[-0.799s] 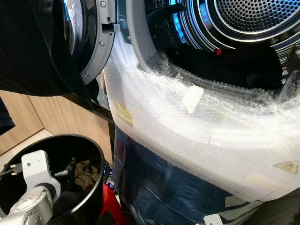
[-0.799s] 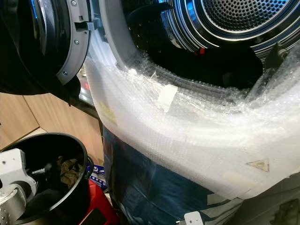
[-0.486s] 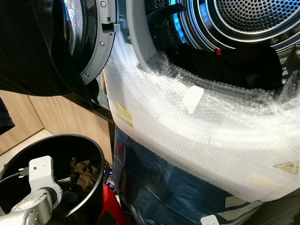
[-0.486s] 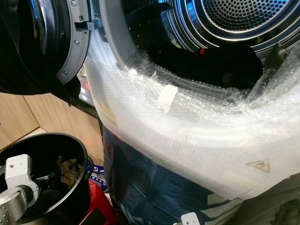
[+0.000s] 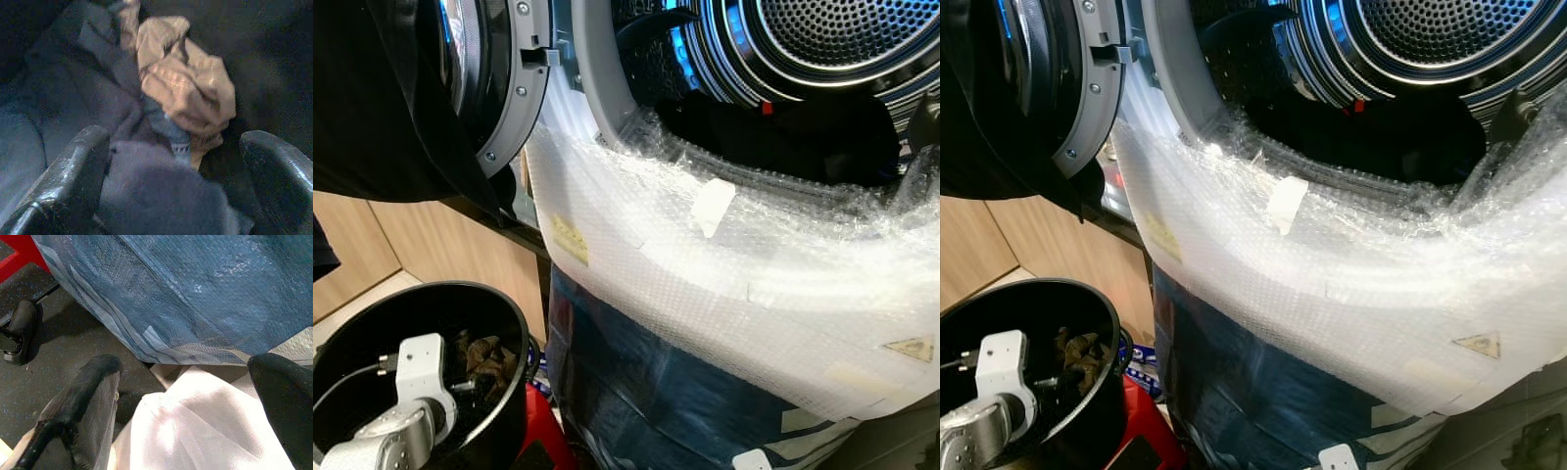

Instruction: Clothes washing

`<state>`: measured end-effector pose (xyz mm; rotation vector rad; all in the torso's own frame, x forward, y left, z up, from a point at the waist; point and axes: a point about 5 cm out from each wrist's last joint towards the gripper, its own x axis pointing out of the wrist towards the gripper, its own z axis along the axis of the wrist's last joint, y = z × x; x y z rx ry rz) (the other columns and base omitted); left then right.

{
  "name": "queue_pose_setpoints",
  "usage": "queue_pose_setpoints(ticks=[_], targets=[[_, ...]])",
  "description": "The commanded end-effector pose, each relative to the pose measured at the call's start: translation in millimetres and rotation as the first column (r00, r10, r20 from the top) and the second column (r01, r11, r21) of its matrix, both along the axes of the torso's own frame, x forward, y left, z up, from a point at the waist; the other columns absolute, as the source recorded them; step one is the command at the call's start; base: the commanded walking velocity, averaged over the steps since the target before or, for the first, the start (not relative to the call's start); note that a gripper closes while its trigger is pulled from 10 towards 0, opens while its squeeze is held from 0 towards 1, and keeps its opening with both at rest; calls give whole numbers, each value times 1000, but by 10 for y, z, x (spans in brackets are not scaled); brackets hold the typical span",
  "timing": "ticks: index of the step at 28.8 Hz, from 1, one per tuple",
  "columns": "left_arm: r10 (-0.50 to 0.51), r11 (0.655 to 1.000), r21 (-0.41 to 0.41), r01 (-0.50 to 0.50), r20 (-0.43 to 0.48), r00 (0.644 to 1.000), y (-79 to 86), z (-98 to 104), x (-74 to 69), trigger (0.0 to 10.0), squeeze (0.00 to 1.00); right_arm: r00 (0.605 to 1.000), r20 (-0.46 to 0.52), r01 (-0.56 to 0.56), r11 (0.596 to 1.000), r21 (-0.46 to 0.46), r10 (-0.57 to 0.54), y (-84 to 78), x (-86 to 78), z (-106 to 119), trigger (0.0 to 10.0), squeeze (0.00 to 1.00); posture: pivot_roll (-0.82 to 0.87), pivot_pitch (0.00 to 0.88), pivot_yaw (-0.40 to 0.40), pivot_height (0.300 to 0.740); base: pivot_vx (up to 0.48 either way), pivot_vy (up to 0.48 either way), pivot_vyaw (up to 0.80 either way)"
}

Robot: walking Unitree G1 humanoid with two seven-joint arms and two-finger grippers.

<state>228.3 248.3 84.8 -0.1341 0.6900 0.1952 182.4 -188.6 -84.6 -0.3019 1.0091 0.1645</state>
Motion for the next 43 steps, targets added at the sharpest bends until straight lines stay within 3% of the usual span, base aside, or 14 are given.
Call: queue_pose_setpoints(ticks=[1,8,18,28,34,43], targets=[[-11,999,48,12,-22,1000,11,45,-94,10000,0,1000,-17,7,1000,-9,-7,-48,-52,-19,10000,0,207,97,-77,740,0,0,0],[4,999,51,-1,-63,998,37,4,-241,10000,0,1000,-24,-1,1000,-12,1,-60,-62,-22,10000,0,219,102,-79,740,0,0,0],[8,999,52,-2,-123,992,79,-113,-280,10000,0,997,-19,-71,997,-18,71,-1,-13,-6,10000,0,215,99,-76,740,0,0,0],[107,987,-103,-122,-142,984,130,-172,-301,10000,0,984,-8,-178,984,-29,178,63,121,53,10000,0,231,89,-99,740,0,0,0],[44,996,-72,-60,-204,978,200,-233,-377,10000,0,969,-5,-247,968,-33,247,118,179,80,10000,0,242,85,-109,740,0,0,0],[86,996,-5,-90,-238,967,365,-276,-417,10000,0,960,-4,-281,959,-32,281,153,211,94,10000,0,247,76,-120,740,0,0,0]])
